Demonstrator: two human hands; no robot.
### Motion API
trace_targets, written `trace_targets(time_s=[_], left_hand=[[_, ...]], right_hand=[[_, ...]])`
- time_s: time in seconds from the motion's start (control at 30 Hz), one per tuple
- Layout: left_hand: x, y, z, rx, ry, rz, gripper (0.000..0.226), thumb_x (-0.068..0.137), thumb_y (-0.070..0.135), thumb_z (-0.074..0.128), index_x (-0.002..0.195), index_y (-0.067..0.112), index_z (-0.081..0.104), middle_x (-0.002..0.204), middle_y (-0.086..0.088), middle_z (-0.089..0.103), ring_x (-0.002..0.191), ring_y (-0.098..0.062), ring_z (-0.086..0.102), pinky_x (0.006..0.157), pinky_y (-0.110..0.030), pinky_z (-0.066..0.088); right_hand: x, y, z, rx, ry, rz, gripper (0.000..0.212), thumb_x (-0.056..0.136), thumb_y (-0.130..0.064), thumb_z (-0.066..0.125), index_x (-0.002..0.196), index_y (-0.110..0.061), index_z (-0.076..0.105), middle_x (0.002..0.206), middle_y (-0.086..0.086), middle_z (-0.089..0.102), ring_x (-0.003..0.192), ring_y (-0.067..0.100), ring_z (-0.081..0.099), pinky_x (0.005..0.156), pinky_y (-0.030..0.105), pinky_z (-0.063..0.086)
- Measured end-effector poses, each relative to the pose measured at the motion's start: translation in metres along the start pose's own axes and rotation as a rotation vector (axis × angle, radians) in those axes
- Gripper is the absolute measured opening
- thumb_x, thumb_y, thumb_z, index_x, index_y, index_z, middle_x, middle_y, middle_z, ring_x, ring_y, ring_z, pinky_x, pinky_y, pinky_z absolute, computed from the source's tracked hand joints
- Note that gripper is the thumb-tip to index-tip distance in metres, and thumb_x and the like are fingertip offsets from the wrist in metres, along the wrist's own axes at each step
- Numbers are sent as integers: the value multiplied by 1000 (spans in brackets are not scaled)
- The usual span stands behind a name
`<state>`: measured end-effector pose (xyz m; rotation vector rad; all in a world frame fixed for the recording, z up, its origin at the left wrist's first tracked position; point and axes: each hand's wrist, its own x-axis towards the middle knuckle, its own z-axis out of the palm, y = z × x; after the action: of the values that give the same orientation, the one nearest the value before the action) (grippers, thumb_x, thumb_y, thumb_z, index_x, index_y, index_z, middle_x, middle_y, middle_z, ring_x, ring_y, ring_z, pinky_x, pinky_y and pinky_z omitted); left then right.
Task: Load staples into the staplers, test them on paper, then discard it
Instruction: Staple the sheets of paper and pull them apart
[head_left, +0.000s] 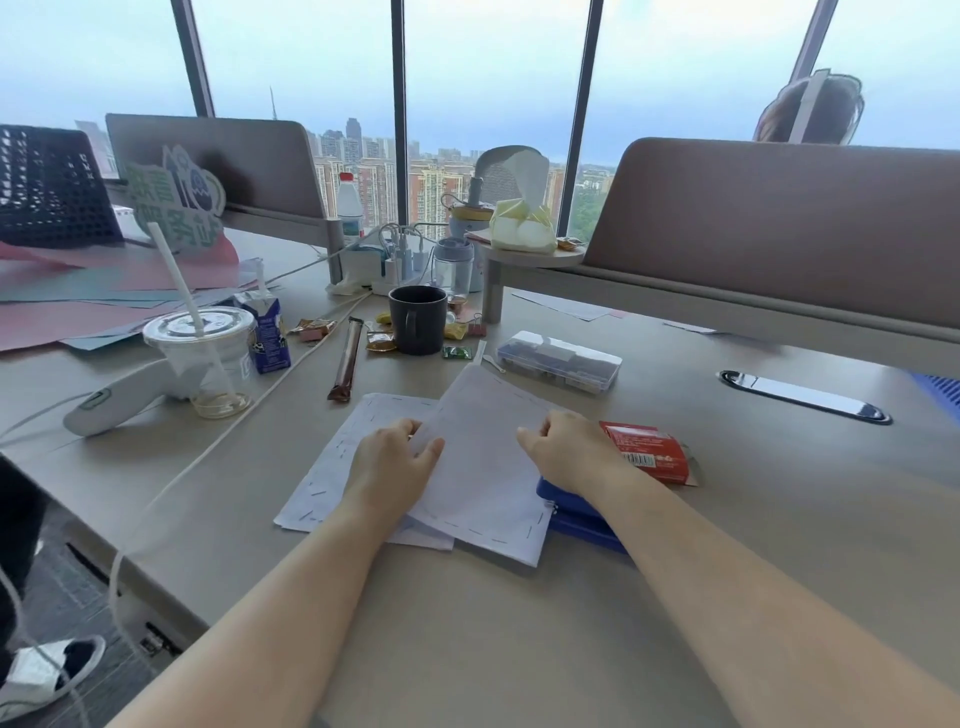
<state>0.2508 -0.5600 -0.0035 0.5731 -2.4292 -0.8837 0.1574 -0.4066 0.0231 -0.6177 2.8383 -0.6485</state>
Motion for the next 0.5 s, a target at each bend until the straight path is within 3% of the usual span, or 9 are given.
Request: trace_targets(time_s=[0.07,0.17,0.3,0.5], left_hand=[[0,0,0,8,-4,-8,30,91,25,51,112,5,58,110,-15,67,100,-31,59,80,-31,44],[0,0,-2,44,-8,-28,32,92,26,48,116,6,56,113,-15,65,104,-32,57,83,-33,43],[1,-2,-2,68,-21,-60,29,93,28,45,112,9,57,109,-16,65,102,-33,57,80,-33,42],[-1,-3,-5,102,-50,-54,29,94,28,41,110,9,57,108,-14,66,101,-32,57,82,-35,44]], right_hand=[[1,0,0,-42,59,-11,49,89,-49,32,114,-10,49,120,13,52,109,30,45,97,44,37],[-3,-3,-4,-40,70,-19,52,94,-45,25,125,-8,43,134,15,45,121,32,38,105,43,27],[4,-5,1,-100,-5,11,42,91,-26,26,125,-7,42,140,15,36,126,35,32,108,46,24],[7,-4,6,-160,-1,39,53,88,-18,33,140,-12,23,147,13,27,133,33,24,114,43,21]])
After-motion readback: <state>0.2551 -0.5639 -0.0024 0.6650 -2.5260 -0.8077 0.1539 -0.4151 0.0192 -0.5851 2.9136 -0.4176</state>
